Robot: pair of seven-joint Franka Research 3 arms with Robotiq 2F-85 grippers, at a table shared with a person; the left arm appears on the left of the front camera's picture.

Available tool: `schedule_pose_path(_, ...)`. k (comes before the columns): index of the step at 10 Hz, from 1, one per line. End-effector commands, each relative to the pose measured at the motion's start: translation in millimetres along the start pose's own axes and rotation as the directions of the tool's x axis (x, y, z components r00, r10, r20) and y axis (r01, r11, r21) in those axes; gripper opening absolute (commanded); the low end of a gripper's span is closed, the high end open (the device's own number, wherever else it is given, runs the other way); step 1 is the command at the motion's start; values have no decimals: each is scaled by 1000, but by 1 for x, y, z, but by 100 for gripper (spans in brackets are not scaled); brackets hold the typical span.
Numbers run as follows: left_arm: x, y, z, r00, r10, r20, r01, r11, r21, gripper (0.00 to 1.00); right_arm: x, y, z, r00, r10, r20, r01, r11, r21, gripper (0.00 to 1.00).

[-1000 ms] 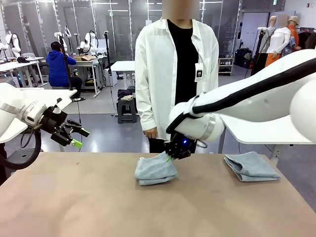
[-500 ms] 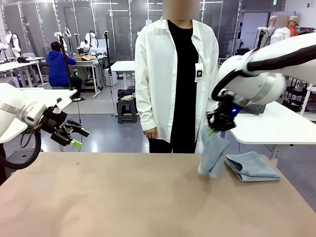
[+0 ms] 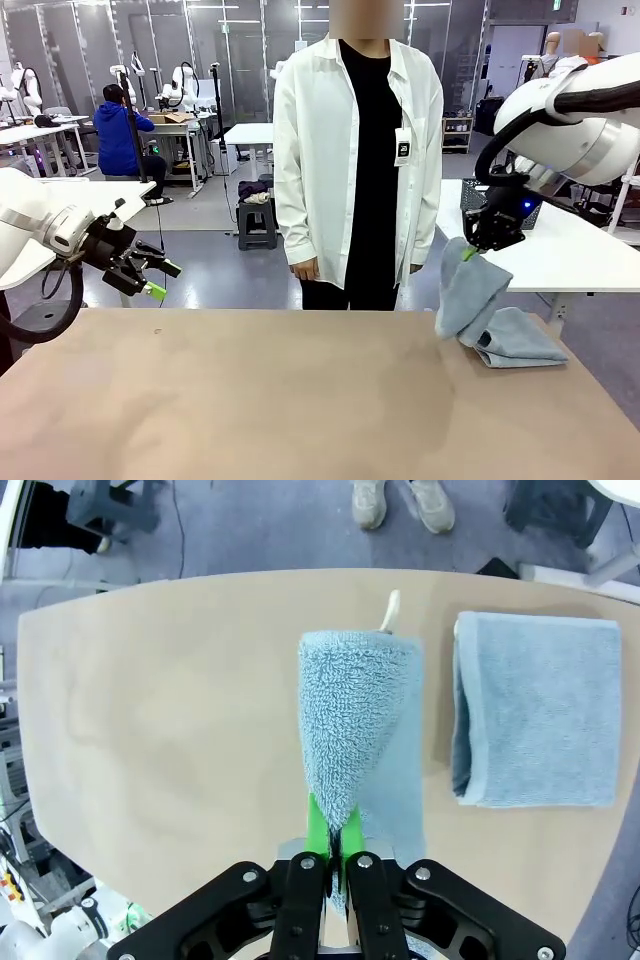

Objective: Fold the towels and place them in the basket.
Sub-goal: Stack the folded Towel with hook on the right side of the table.

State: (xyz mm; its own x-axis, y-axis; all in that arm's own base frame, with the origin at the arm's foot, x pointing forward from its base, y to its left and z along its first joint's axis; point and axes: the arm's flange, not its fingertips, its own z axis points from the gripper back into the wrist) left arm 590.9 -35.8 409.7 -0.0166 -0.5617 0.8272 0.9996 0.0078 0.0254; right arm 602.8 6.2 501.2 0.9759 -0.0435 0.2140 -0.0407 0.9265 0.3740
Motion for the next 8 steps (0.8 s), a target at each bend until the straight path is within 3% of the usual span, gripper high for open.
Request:
schedule_pose_path(1, 2, -1, 1, 1000, -2, 0, 2, 1000, 1, 100, 13, -13, 7, 999, 44, -18, -44, 999, 17, 5)
schedule_pose_path(4, 2, -1, 1, 1000, -2, 0, 2, 1000, 1, 100, 19, -37, 11, 1000, -3, -8, 3, 1000, 6, 5)
schedule_pose_path(8, 2, -1, 1, 1000, -2, 0, 2, 1000, 1, 100, 13, -32, 8, 1000, -18, -7, 18, 1000, -5, 5)
